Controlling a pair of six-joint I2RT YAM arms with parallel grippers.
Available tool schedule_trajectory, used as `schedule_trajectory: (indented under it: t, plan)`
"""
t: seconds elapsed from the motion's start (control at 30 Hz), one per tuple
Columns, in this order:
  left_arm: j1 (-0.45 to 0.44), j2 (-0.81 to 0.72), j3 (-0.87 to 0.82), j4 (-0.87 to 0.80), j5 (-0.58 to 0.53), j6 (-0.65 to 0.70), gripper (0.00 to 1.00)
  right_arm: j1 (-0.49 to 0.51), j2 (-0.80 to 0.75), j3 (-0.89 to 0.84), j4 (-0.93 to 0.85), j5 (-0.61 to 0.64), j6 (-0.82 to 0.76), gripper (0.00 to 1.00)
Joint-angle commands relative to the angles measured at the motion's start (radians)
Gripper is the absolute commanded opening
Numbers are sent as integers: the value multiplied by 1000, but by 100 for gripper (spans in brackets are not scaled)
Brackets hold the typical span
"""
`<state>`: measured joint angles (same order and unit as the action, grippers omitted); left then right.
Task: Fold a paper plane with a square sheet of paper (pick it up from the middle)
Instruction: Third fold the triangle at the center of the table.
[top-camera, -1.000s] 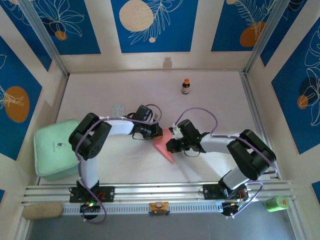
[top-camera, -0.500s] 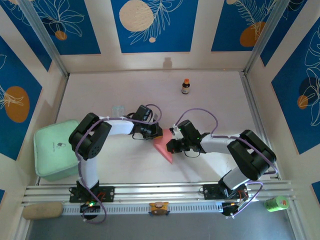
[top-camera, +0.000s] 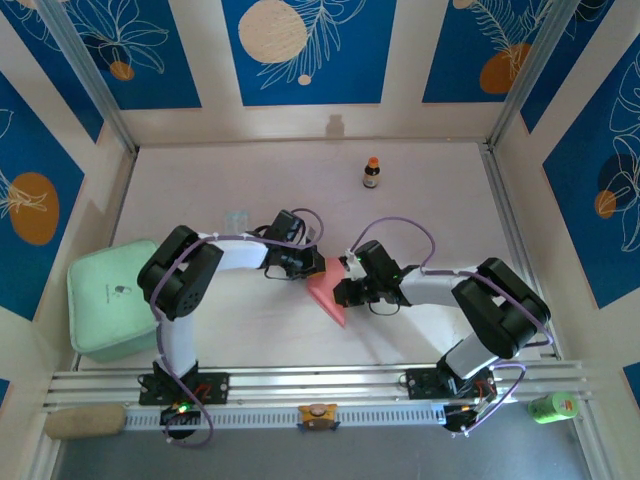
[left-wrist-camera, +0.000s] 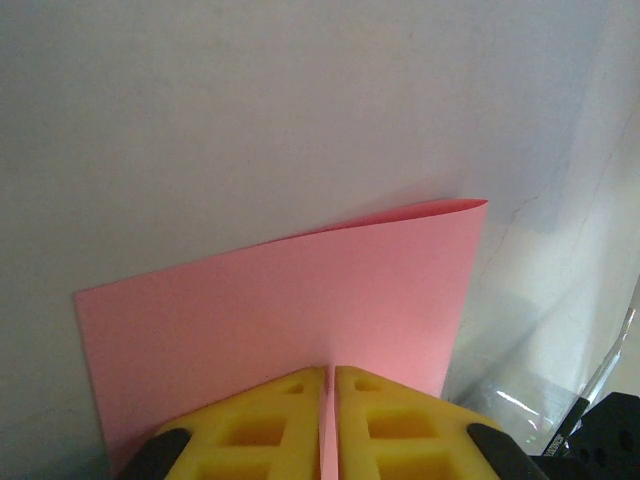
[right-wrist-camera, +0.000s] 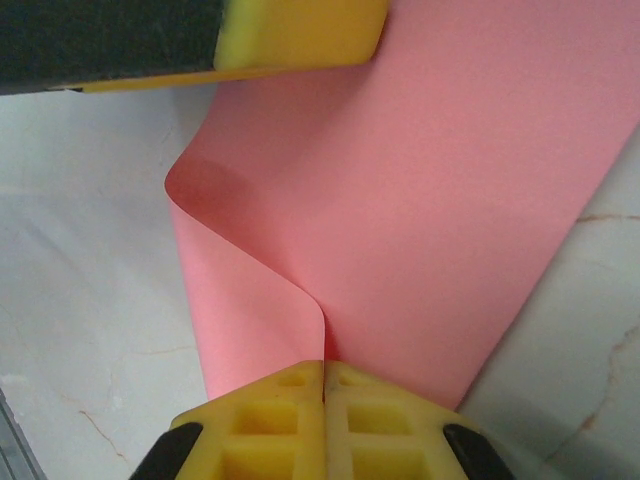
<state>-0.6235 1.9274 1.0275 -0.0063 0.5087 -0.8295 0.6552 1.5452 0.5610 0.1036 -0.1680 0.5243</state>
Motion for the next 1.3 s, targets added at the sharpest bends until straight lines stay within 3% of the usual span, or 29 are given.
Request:
schedule_trajectory:
  t: [0.0, 0.33, 0.67, 0.97, 1.1, 1.27]
  plan:
    - [4, -8, -20, -18, -15, 0, 13, 7, 16, 17, -19, -14, -14, 3]
    - [4, -14, 13, -39, -11, 18, 14, 6, 31, 22, -29, -5, -9, 3]
    - [-2, -152, 34, -100, -62, 33, 31, 6, 39, 22, -27, -7, -9, 2]
    - [-45, -328, -198, 107, -46, -118, 6, 6, 41, 24, -30, -1, -8, 2]
    - [-100, -338, -300, 293, -13, -215, 2, 6, 39, 25, -34, -1, -7, 2]
    - [-126, -329, -365, 362, -21, -265, 2, 8, 38, 23, -33, -4, -6, 2]
